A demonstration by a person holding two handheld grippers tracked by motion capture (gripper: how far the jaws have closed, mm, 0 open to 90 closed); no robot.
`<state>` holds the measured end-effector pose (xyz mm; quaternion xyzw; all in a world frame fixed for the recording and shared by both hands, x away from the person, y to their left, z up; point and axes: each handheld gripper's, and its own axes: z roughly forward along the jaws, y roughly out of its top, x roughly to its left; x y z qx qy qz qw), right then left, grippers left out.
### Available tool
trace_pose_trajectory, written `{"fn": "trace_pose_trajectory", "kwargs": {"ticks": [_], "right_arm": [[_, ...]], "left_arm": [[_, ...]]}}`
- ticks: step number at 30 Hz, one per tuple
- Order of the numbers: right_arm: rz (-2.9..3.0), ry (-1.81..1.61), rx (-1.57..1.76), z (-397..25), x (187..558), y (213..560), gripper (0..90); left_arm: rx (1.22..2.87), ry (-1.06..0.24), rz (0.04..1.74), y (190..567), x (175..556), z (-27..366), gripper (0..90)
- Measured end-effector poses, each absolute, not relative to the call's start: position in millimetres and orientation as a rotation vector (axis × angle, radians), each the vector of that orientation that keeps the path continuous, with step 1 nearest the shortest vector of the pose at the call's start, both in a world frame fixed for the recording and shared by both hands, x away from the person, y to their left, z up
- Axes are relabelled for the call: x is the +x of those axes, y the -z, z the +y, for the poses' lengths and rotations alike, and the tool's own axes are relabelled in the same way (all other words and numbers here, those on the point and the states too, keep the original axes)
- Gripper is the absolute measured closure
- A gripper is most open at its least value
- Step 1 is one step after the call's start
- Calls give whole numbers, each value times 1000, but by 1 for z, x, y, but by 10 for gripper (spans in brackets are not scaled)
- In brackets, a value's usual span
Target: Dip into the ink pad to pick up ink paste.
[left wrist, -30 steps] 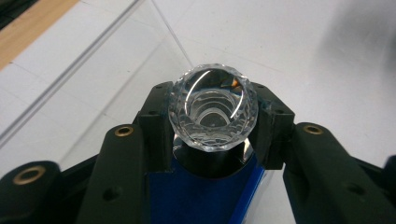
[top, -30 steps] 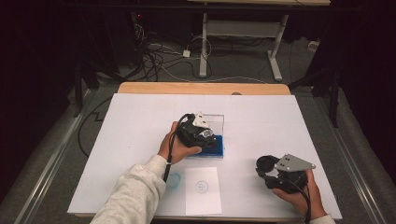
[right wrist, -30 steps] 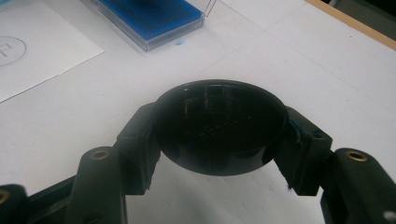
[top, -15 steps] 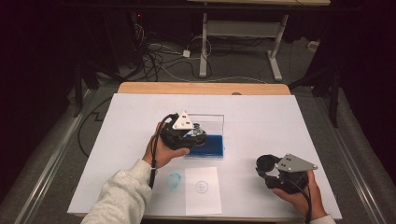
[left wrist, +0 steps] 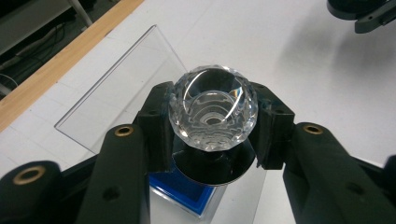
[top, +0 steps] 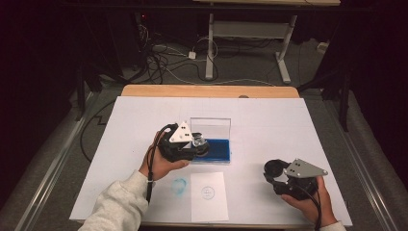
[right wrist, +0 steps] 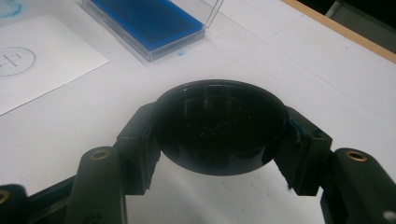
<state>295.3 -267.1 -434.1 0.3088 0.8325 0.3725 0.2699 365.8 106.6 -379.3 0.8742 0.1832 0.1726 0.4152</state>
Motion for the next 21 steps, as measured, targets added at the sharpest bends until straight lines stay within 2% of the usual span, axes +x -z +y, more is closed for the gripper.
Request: {"fn": "trace_pose_trajectory", "kwargs": {"ticks": [21], "right_arm": [[2241,-1016,835,-267,297,433,384]], "left_arm": [[2150,-443,499,378,353,145,545]]}}
